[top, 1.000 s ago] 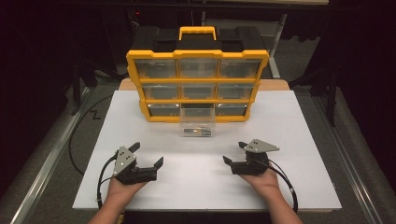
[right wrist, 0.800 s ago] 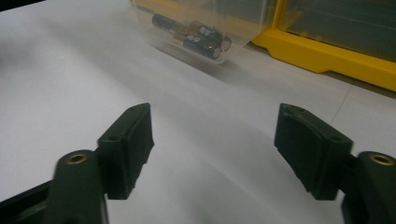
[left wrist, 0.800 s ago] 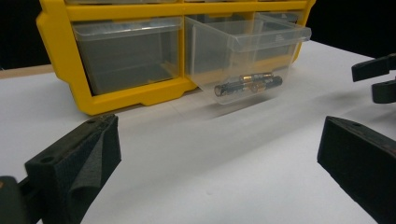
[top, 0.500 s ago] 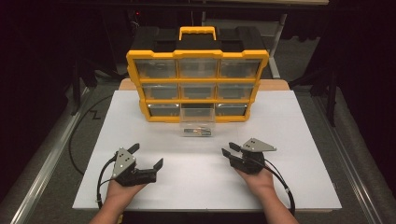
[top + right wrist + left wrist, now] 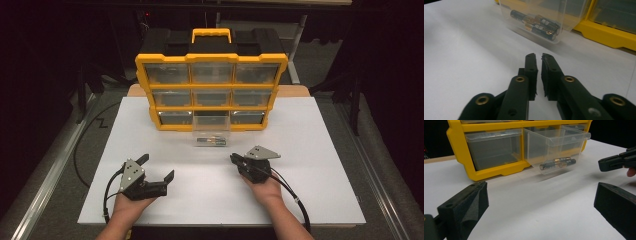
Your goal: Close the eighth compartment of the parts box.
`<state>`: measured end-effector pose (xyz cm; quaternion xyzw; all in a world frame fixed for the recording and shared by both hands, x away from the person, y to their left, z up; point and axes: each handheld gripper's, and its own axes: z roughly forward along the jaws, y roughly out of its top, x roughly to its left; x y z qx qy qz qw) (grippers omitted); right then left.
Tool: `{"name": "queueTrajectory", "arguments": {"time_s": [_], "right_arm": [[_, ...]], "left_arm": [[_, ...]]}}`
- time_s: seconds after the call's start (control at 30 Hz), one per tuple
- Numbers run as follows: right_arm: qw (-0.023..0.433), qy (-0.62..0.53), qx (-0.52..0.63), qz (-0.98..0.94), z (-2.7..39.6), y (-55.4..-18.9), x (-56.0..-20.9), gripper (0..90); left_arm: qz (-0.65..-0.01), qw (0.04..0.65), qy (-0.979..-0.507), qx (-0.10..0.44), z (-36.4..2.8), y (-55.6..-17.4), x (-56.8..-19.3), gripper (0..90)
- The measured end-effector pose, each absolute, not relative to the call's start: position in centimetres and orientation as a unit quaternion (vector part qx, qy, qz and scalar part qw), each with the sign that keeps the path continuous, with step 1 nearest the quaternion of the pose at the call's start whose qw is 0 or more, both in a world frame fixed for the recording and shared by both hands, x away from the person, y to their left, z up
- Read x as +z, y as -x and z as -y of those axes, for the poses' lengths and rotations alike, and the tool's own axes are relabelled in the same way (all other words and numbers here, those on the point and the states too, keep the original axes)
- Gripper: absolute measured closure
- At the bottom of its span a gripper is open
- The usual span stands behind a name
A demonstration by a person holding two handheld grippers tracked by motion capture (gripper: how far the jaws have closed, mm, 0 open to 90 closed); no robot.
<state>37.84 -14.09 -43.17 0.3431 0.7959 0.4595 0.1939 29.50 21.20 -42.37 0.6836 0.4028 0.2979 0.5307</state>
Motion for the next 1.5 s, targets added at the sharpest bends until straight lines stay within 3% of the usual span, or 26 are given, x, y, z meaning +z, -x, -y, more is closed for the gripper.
{"name": "queueTrajectory", "arguments": {"time_s": [1.0,1.5], "right_arm": [[0.229,-0.335,0.465,-0.787,9.3,-40.7,-41.2,90.0],[0.248,-0.337,0.465,-0.78,9.1,-41.1,-40.6,90.0]], "left_arm": [[-0.398,0.533,-0.685,0.297,-21.2,-29.5,-42.3,0.4],[-0.396,0.534,-0.686,0.296,-21.1,-29.3,-42.3,0.3]]}}
